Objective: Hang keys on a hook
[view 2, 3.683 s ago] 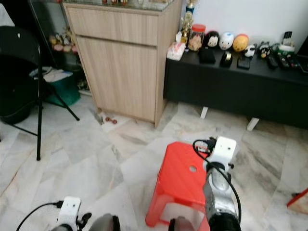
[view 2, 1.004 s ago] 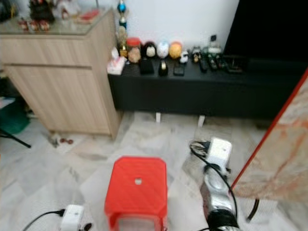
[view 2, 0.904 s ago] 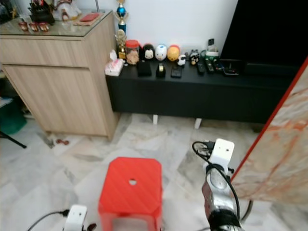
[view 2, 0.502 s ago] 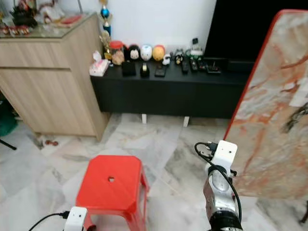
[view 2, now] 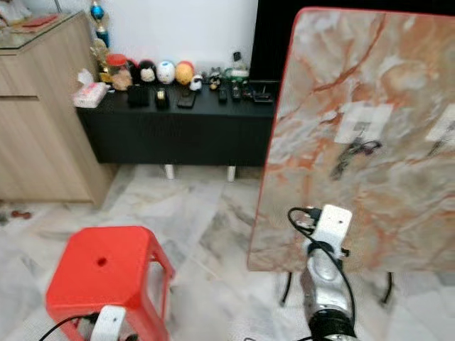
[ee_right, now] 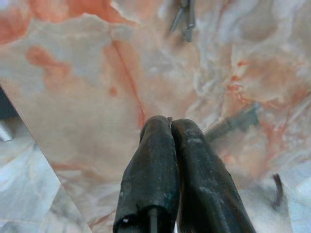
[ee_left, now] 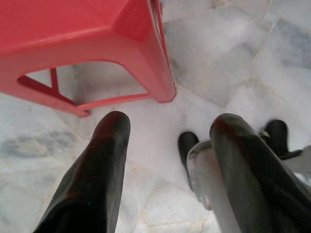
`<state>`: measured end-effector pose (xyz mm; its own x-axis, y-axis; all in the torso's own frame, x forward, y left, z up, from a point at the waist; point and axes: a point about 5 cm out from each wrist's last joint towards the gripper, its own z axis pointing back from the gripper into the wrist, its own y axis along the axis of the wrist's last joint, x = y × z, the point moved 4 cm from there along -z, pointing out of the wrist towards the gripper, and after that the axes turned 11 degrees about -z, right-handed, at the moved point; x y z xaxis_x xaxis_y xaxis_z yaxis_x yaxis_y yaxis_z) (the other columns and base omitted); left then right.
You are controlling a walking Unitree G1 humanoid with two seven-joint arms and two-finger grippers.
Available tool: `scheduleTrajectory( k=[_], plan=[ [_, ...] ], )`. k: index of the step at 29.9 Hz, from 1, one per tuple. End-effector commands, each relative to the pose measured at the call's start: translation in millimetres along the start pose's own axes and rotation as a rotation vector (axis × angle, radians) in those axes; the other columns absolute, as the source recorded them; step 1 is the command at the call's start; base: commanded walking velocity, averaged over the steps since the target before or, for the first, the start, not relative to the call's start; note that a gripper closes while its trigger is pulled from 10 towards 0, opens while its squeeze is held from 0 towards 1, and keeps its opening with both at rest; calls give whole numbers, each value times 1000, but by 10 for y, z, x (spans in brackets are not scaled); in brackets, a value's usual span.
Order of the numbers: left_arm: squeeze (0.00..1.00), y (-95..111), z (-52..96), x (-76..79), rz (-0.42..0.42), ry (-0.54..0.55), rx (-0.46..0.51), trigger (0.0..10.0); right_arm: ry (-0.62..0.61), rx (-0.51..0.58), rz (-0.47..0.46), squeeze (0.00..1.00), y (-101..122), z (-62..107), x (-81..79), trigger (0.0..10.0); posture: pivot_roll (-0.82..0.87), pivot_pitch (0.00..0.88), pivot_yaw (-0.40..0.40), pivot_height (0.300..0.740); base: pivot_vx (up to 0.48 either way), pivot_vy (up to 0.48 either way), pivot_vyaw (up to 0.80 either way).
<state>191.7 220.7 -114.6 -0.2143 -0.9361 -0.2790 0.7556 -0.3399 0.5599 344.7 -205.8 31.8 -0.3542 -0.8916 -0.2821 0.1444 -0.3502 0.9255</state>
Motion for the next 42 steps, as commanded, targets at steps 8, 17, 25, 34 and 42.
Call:
scheduleTrajectory(
  k=[8,17,25,34,42],
  plan=[
    [0,-26,1,62,-3,-23,-17,10000,-18,57,5,0,180,-37,79,10000,-8,0,-33,740,0,-323,0],
    [0,-53,5,58,-4,-21,-28,10000,-18,67,0,0,199,-38,57,10000,-5,0,-29,740,0,-323,0],
    [0,-92,13,39,-11,-20,-41,10000,-16,77,-7,0,212,-33,43,10000,-10,0,-21,740,0,-324,0],
    [0,-118,19,30,-20,-23,-50,10000,-15,87,-10,0,227,-31,48,10000,-18,0,-15,740,0,-323,0],
    [0,-119,19,41,-27,-28,-53,10000,-15,102,-17,0,281,-55,17,10000,-29,0,-12,740,0,-326,0]
  ],
)
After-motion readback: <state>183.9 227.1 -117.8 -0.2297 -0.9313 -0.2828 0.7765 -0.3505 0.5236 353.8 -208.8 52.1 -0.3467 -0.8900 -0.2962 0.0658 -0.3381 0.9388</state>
